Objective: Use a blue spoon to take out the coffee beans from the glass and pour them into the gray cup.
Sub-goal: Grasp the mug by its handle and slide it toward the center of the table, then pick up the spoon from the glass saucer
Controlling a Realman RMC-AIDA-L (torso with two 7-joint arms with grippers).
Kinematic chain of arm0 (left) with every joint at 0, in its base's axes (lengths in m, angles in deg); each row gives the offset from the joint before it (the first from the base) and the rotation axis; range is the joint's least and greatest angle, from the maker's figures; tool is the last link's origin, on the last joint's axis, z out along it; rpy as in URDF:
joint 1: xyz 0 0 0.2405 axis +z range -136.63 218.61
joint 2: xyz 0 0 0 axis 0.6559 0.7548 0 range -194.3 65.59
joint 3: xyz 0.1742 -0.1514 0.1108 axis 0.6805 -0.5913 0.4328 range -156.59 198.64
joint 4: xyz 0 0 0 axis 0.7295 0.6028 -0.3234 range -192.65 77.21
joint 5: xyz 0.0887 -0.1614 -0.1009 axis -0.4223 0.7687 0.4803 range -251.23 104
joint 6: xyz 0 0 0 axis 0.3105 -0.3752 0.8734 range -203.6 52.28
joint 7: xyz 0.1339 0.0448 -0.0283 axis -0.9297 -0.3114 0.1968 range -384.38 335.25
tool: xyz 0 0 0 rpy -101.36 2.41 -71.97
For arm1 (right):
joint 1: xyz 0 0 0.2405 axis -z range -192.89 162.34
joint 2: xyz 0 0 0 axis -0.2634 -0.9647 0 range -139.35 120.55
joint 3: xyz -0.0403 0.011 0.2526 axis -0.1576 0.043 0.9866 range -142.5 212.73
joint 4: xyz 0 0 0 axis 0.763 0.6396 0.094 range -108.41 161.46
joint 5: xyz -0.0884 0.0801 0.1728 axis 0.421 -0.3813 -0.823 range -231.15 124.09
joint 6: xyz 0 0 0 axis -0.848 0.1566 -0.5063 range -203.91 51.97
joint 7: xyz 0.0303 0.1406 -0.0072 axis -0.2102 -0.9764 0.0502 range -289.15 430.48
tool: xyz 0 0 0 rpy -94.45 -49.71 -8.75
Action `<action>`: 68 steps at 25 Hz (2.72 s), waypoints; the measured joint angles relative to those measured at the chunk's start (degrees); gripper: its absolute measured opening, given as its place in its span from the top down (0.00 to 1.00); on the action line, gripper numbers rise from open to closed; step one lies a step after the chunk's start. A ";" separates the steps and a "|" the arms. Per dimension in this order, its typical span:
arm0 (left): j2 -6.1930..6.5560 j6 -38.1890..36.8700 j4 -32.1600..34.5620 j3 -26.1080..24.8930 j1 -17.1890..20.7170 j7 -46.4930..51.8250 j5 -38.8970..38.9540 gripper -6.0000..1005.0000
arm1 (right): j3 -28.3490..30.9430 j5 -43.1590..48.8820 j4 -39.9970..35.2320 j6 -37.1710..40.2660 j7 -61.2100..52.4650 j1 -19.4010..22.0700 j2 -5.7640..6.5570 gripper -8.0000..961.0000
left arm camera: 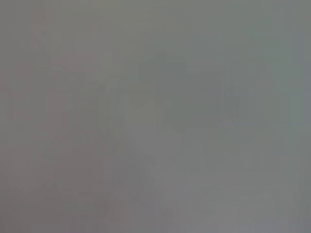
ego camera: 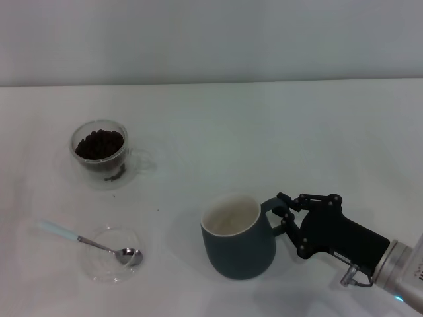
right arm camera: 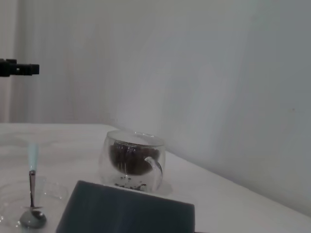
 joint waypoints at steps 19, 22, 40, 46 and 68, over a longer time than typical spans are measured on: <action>0.00 0.14 0.20 0.00 -0.27 0.00 0.03 0.11 | -0.35 0.26 1.01 -0.01 0.78 -0.74 0.31 0.79; 0.00 0.14 0.26 0.00 -0.28 -0.04 0.43 0.11 | -0.18 0.22 1.33 0.08 0.78 -0.74 0.35 0.75; 0.09 0.32 0.26 0.00 -0.24 -0.23 0.79 0.11 | 10.59 -0.21 5.61 5.99 0.79 1.91 0.98 0.72; -0.04 -0.22 -0.34 0.35 -0.24 2.14 0.08 0.11 | 21.29 -0.32 10.11 12.41 0.79 2.33 1.08 0.72; 0.18 -10.46 -2.55 2.15 5.55 59.44 -18.25 0.11 | 37.59 -0.34 9.84 9.18 2.30 -3.09 1.02 0.72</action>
